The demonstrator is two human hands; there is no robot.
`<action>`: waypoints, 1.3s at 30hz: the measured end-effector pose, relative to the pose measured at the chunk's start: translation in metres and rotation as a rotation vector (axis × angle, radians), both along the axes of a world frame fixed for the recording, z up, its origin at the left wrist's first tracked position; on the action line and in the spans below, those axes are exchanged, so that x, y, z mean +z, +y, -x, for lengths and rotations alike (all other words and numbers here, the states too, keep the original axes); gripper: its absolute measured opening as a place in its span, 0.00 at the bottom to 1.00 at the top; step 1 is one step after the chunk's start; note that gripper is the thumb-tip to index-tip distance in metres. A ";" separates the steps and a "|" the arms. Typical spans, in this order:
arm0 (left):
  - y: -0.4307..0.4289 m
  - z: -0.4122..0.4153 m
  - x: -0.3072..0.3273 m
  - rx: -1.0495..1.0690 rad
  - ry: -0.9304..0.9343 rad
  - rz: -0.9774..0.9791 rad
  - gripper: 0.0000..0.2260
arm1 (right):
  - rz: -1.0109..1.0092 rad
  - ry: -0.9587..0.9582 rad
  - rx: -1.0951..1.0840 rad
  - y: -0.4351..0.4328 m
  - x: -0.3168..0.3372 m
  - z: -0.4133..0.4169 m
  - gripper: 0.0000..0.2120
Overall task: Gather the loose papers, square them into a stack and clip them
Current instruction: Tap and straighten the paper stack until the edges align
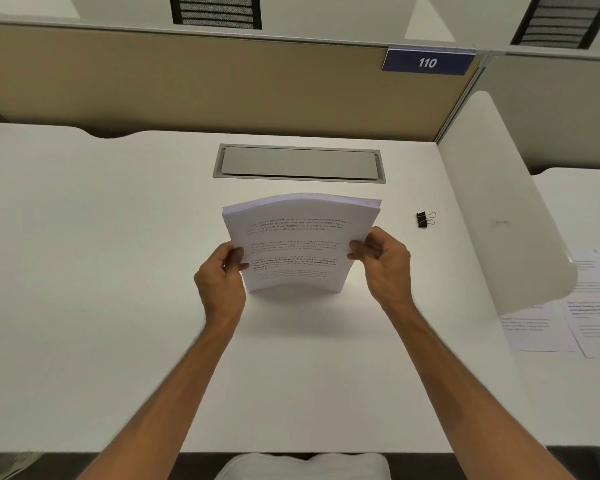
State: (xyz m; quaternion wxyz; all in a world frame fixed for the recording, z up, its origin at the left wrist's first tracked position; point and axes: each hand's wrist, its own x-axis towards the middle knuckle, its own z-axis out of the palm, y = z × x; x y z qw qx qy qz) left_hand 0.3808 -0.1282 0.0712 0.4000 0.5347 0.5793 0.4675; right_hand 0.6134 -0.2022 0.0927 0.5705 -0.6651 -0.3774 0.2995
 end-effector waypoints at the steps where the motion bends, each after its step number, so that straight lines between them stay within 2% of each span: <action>1: 0.001 0.002 0.001 0.000 -0.006 -0.010 0.10 | -0.007 0.004 0.001 0.000 0.001 0.000 0.11; 8: -0.004 0.008 -0.006 -0.022 -0.038 0.011 0.08 | -0.002 0.017 0.049 -0.003 -0.005 0.002 0.12; 12: -0.002 0.009 -0.008 -0.002 -0.099 0.015 0.12 | 0.005 0.017 0.062 -0.002 -0.004 0.002 0.13; 18: 0.001 0.017 -0.010 -0.013 -0.137 0.042 0.13 | 0.051 -0.080 0.062 -0.003 -0.006 -0.005 0.13; 28: 0.006 0.020 -0.008 -0.073 -0.082 0.034 0.12 | 0.044 -0.161 0.095 -0.001 -0.004 -0.006 0.14; 39: 0.004 0.029 -0.013 -0.116 -0.103 0.060 0.13 | 0.039 -0.105 0.161 -0.010 -0.012 -0.015 0.15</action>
